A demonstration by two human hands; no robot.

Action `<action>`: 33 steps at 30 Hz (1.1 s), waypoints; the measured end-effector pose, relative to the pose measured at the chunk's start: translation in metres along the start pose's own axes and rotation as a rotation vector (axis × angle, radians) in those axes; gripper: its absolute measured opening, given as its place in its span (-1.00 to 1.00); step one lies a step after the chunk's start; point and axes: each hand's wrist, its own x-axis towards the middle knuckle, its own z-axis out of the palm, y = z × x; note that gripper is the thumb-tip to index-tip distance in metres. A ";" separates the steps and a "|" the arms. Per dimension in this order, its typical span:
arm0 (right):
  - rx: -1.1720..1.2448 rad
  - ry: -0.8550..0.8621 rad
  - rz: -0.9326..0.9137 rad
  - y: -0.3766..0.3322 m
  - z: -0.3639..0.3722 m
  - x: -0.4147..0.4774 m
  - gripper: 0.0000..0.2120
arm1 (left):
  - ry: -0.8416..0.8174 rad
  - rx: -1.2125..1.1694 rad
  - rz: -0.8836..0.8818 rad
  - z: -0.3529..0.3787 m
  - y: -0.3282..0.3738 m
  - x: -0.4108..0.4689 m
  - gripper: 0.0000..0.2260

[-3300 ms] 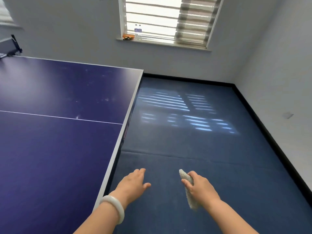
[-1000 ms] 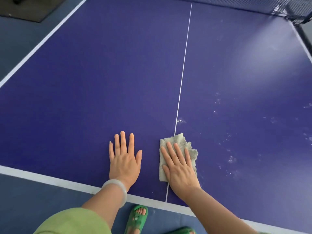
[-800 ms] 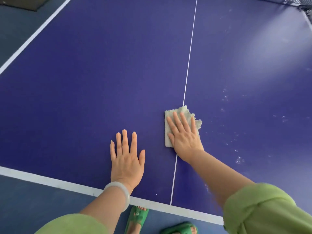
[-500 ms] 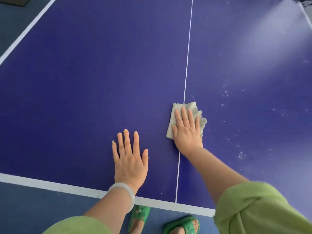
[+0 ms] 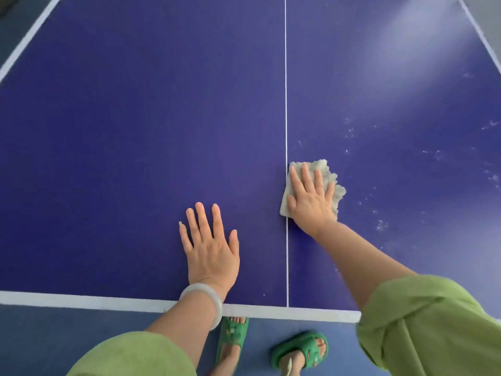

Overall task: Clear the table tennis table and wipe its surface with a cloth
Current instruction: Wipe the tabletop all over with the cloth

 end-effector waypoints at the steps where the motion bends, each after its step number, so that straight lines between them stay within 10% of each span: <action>1: -0.023 -0.017 0.002 -0.007 -0.001 0.007 -0.43 | -0.002 0.003 -0.003 0.001 0.000 0.000 -0.44; 11: 0.005 0.127 -0.102 -0.040 0.065 -0.149 -0.45 | -0.013 -0.010 -0.003 0.001 -0.003 -0.002 -0.40; 17: 0.018 0.134 0.210 -0.016 0.057 -0.136 -0.41 | -0.018 -0.006 -0.006 0.000 -0.001 -0.002 -0.40; 25: -0.023 0.146 -0.089 -0.044 0.071 -0.165 -0.45 | -0.015 -0.018 0.004 0.000 -0.003 -0.003 -0.41; 33: 0.065 0.137 0.150 -0.029 0.061 -0.135 -0.45 | -0.006 -0.016 0.007 0.000 -0.003 -0.004 -0.42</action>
